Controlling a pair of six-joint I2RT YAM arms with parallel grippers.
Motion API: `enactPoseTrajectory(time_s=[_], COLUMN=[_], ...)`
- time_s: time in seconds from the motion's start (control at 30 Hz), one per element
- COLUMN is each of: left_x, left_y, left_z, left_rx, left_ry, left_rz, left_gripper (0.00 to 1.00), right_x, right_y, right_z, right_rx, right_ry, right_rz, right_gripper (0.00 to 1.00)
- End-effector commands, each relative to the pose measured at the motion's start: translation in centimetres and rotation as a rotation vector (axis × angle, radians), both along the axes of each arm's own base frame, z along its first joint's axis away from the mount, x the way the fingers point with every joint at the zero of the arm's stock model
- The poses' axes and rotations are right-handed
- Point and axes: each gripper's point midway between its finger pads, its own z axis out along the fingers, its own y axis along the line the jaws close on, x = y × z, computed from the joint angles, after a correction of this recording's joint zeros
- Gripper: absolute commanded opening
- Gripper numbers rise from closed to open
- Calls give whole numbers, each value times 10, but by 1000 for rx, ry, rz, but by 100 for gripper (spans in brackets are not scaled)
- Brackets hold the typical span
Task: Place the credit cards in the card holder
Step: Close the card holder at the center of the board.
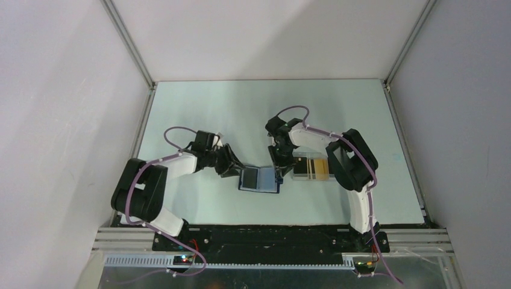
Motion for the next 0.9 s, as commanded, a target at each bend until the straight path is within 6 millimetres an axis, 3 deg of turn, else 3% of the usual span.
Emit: enactPoseTrajectory(time_s=[0.0,0.37,0.5,0.87], left_x=[5,-2,-6,-6], left_y=[-20,-46,-60,-71], left_z=[34,73,78,49], left_rx=[-107,-224,-239,-174], left_ry=[-92,-176,-185,-116], left_rz=[-57,-155,-196,-167], left_gripper=[47,46,46,45], right_x=[0,-3,-4,-6], right_y=[9,42,52,63], right_z=[-11,-7,-7,3], right_rx=[53,242,288,400], right_ry=[49,114,131,153], right_rz=[7,29,35,58], right_gripper=[32,30,28,27])
